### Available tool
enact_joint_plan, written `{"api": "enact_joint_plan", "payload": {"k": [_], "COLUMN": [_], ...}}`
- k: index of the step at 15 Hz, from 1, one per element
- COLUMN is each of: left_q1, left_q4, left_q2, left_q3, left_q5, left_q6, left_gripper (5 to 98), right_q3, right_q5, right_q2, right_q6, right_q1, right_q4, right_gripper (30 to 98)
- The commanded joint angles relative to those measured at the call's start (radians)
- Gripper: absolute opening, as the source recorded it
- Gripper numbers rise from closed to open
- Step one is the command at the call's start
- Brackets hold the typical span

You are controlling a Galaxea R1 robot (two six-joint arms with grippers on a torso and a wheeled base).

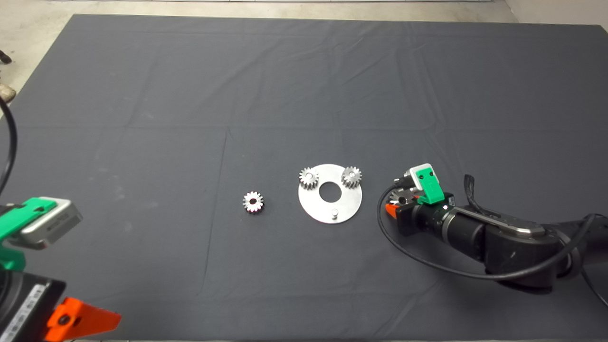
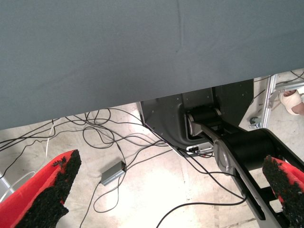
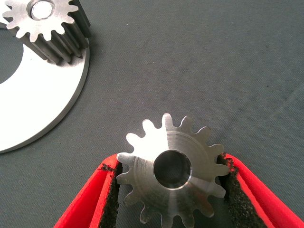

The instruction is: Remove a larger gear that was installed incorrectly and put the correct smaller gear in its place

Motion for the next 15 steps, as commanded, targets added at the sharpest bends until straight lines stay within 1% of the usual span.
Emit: {"api": "enact_joint_plan", "payload": {"k": [1, 4, 5, 8, 9, 10, 11, 12, 13, 14, 15], "left_q1": [-0.003, -0.003, -0.003, -0.003, -0.003, -0.003, -0.003, -0.003, -0.003, -0.003, -0.003], "left_q4": [0.003, 0.003, 0.003, 0.003, 0.003, 0.003, 0.002, 0.003, 0.003, 0.003, 0.003], "left_q2": [-0.001, -0.001, -0.001, -0.003, -0.003, -0.003, -0.005, -0.005, -0.005, -0.005, -0.003], "left_q3": [0.006, 0.006, 0.008, 0.008, 0.008, 0.008, 0.008, 0.006, 0.006, 0.006, 0.005], "left_q5": [0.005, 0.004, 0.004, 0.004, 0.004, 0.005, 0.007, 0.007, 0.008, 0.008, 0.007], "left_q6": [-0.002, -0.002, -0.002, -0.002, -0.002, -0.002, -0.002, -0.002, -0.002, -0.002, -0.002], "left_gripper": [98.2, 98.2, 98.2, 98.2, 98.2, 98.2, 98.2, 98.2, 98.2, 98.2, 98.2], "right_q3": [0.042, 0.042, 0.042, 0.042, 0.046, 0.075, 0.106, 0.122, 0.122, 0.104, 0.071], "right_q5": [-0.018, -0.019, -0.021, -0.021, -0.021, -0.023, -0.026, -0.035, -0.046, -0.059, -0.058], "right_q2": [0.002, 0.017, 0.024, 0.029, 0.025, 0.018, 0.013, 0.012, 0.015, 0.016, 0.018], "right_q6": [0.003, -0.001, -0.002, -0.004, -0.002, -0.002, -0.004, -0.004, -0.004, -0.006, -0.013], "right_q1": [0.018, 0.019, 0.019, 0.019, 0.022, 0.025, 0.042, 0.098, 0.148, 0.208, 0.295], "right_q4": [-0.051, -0.048, -0.046, -0.046, -0.046, -0.046, -0.045, -0.035, 0.020, 0.167, 0.331], "right_gripper": [50.5, 50.5, 52.5, 53.0, 54.9, 56.7, 57.2, 58.6, 61.2, 62.7, 62.7]}}
